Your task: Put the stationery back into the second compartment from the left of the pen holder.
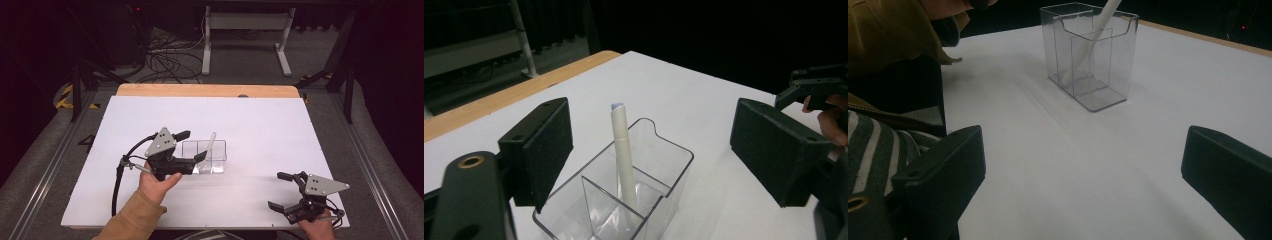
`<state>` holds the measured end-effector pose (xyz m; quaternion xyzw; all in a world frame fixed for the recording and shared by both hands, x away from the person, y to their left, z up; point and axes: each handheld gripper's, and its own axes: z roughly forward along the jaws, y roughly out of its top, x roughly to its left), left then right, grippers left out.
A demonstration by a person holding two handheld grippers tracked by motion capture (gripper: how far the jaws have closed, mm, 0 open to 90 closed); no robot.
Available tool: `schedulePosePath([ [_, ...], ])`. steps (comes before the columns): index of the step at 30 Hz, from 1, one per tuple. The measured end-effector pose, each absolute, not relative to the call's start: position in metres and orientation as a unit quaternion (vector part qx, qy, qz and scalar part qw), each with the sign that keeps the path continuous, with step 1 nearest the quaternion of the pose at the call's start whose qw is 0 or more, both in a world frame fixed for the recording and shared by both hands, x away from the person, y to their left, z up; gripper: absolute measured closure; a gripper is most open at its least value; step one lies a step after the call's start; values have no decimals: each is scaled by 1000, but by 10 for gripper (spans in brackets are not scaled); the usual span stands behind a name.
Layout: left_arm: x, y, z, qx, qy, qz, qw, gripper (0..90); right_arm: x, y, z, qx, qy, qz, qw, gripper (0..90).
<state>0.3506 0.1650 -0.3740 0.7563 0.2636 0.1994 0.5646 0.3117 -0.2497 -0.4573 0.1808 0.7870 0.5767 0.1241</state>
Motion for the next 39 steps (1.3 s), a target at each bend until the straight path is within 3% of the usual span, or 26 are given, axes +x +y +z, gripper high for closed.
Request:
schedulePosePath([
  [12, 333, 194, -369, 759, 266, 219, 553, 100, 311, -250, -457, 184, 786, 577, 124, 47],
  [39, 307, 262, -410, 759, 304, 206, 538, 79, 312, -250, -457, 188, 787, 575, 124, 45],
])
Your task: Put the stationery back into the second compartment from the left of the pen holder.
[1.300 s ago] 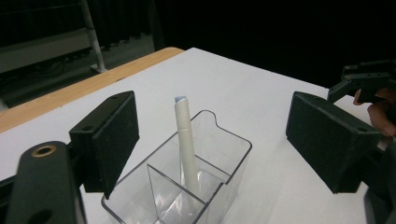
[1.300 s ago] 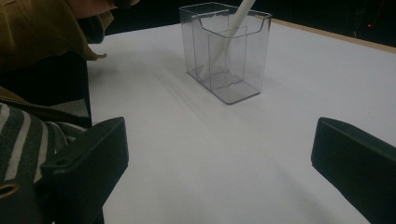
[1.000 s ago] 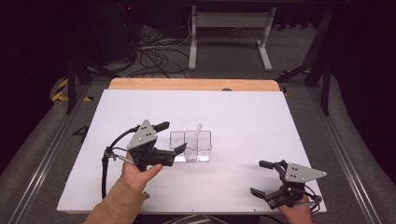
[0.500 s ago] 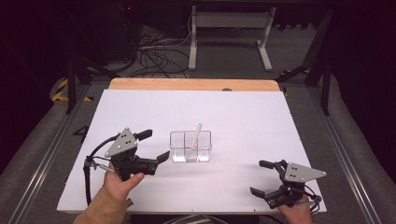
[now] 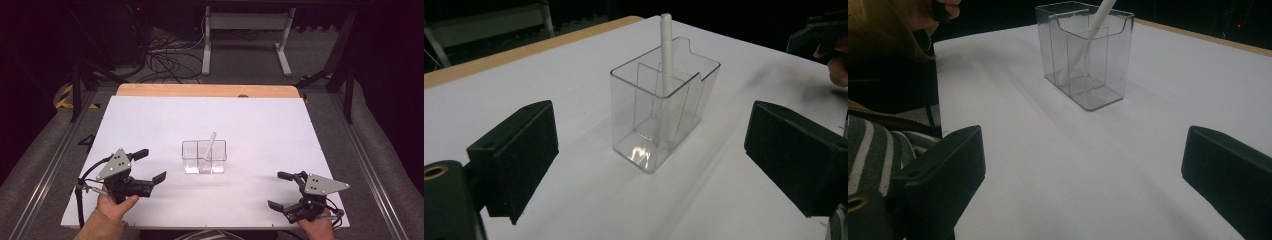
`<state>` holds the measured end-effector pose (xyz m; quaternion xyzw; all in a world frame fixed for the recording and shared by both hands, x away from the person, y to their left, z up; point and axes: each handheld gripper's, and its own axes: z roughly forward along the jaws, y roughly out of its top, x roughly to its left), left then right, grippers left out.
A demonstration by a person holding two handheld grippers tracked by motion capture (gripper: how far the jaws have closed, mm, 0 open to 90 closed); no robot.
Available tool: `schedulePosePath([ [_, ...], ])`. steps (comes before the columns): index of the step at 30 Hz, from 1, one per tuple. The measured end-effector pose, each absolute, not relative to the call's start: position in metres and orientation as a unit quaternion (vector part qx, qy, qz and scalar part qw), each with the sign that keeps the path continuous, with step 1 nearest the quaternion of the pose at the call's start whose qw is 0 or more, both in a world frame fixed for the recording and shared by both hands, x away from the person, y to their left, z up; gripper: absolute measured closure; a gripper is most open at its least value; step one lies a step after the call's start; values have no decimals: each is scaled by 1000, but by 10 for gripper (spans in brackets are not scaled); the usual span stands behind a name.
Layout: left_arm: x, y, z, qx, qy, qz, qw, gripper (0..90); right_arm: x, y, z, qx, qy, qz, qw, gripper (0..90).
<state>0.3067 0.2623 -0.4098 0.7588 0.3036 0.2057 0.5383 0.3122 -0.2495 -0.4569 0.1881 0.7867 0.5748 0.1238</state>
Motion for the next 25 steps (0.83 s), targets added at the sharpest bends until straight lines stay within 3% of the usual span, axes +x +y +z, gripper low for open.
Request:
schedulePosePath([
  [16, 289, 298, -451, 758, 324, 214, 524, 69, 313, -249, -458, 190, 787, 573, 127, 44],
  [25, 289, 303, -453, 743, 344, 206, 535, 66, 314, -248, -458, 191, 788, 571, 128, 42],
])
